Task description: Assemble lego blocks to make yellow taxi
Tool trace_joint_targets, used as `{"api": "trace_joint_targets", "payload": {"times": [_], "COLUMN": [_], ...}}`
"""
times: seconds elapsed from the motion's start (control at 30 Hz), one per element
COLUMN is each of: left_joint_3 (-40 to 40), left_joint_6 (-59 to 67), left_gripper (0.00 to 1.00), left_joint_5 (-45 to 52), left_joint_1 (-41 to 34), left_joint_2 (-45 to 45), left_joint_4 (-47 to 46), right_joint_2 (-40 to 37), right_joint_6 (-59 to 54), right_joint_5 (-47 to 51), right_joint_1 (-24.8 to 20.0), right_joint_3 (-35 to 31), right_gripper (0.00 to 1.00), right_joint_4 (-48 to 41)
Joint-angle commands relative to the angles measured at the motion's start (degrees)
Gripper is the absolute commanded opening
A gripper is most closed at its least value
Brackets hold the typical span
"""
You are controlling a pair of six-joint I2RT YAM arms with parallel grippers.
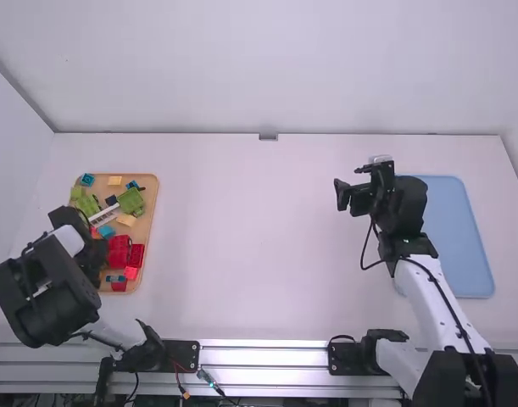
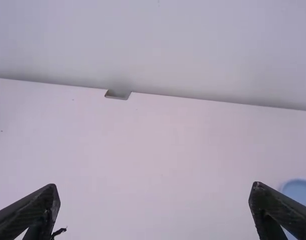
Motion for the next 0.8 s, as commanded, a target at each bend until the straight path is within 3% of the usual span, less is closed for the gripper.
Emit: {"api": "trace_joint_targets", "payload": {"times": [0.0, 0.23, 0.4, 0.47, 0.6, 0.73, 0.77], "left_joint_3": [-1.5, -3.7, -4.3, -4.3, -4.3, -4.3, -4.2], "left_joint_6": [2.4, 3.1, 3.1, 3.1, 3.1, 3.1, 3.1], "left_gripper": [0.87, 0.87, 0.77, 0.67, 0.60, 0.60, 0.66], "left_joint_5": [-0.7, -1.6, -3.6, -3.7, -3.7, -3.8, -3.8], "left_joint_1": [0.2, 0.2, 0.2, 0.2, 0.2, 0.2, 0.2], "left_joint_2": [0.1, 0.1, 0.3, 0.7, 1.1, 1.1, 1.1], "left_joint_4": [1.2, 4.9, 5.3, 5.7, 5.9, 6.2, 6.3], "right_joint_2": [0.4, 0.4, 0.4, 0.4, 0.4, 0.4, 0.4], "right_joint_6": [0.2, 0.2, 0.2, 0.2, 0.2, 0.2, 0.2], "right_joint_5": [-0.3, -0.3, -0.4, -0.4, -0.4, -0.4, -0.4], "right_joint_1": [-0.2, -0.2, -0.2, -0.2, -0.2, -0.2, -0.2], "right_joint_3": [2.3, 2.3, 2.3, 2.3, 2.3, 2.3, 2.3], "right_gripper": [0.99, 0.99, 0.99, 0.99, 0.99, 0.99, 0.99], "right_joint_4": [-0.2, -0.2, -0.2, -0.2, -0.2, -0.2, -0.2]}}
